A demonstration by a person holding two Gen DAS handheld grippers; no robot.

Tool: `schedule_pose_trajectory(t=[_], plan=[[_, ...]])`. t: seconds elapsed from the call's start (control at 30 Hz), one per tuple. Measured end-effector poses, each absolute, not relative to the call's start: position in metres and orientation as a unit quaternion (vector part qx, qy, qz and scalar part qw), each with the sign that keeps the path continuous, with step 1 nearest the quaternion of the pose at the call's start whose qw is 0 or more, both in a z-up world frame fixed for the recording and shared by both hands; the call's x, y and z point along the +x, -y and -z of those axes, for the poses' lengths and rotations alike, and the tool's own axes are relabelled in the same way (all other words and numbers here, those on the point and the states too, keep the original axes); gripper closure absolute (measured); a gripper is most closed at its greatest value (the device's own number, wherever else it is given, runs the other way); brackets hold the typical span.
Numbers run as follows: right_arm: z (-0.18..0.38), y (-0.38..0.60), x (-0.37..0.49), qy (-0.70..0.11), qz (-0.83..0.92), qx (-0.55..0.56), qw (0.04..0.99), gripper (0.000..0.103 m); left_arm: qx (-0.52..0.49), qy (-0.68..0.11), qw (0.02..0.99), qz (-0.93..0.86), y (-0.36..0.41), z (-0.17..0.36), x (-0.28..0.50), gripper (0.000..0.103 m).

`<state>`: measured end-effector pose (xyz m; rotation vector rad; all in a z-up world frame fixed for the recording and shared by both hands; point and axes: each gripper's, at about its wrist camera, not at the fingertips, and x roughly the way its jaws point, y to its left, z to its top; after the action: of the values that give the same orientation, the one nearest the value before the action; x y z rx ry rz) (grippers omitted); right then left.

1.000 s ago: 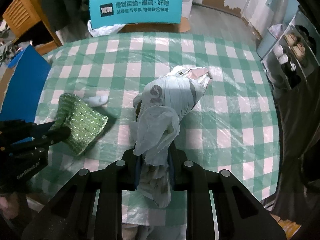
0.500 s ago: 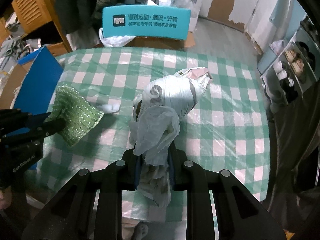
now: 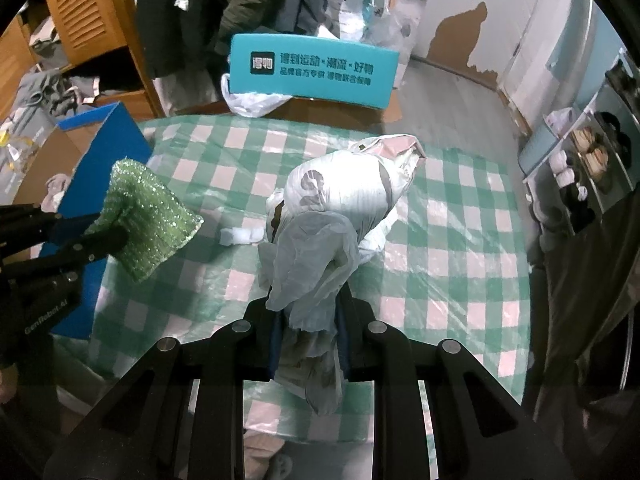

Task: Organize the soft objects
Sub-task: 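Lift the green scrubber with the left tool over the box while the right tool carries the bag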

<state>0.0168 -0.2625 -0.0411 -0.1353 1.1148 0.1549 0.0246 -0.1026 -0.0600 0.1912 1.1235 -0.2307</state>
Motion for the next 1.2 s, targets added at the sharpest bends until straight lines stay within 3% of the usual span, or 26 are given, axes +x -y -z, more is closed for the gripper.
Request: schedule_pose_trajectory(t=[1.2], plan=[[-0.003, 0.164, 0.022, -0.482, -0.154, -0.110, 0.856, 0.083, 0.057, -0.492, 0.866, 0.064, 0.012, 0.017, 0.009, 0.087]])
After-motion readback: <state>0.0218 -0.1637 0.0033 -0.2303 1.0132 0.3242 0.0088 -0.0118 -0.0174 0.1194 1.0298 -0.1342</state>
